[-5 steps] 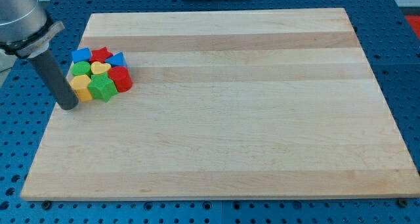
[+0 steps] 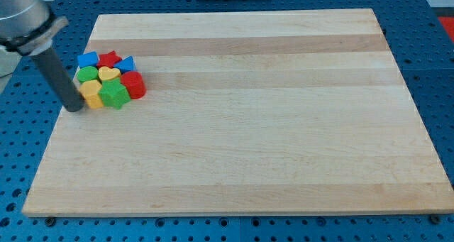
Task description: Push the yellow hexagon into the yellow heart
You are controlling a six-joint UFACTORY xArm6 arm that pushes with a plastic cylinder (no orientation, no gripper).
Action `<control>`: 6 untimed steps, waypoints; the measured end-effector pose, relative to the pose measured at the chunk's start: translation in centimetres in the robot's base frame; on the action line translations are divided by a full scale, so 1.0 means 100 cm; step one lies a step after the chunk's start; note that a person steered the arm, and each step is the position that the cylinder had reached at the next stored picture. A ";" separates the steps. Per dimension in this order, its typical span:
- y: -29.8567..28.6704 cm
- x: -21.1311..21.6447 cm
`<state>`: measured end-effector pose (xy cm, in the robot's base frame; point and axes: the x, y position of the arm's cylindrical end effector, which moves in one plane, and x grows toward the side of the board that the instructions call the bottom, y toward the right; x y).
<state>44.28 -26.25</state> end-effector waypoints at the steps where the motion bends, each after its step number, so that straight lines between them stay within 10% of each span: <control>1: 0.034 0.000; 3: 0.083 -0.001; 6: 0.006 -0.003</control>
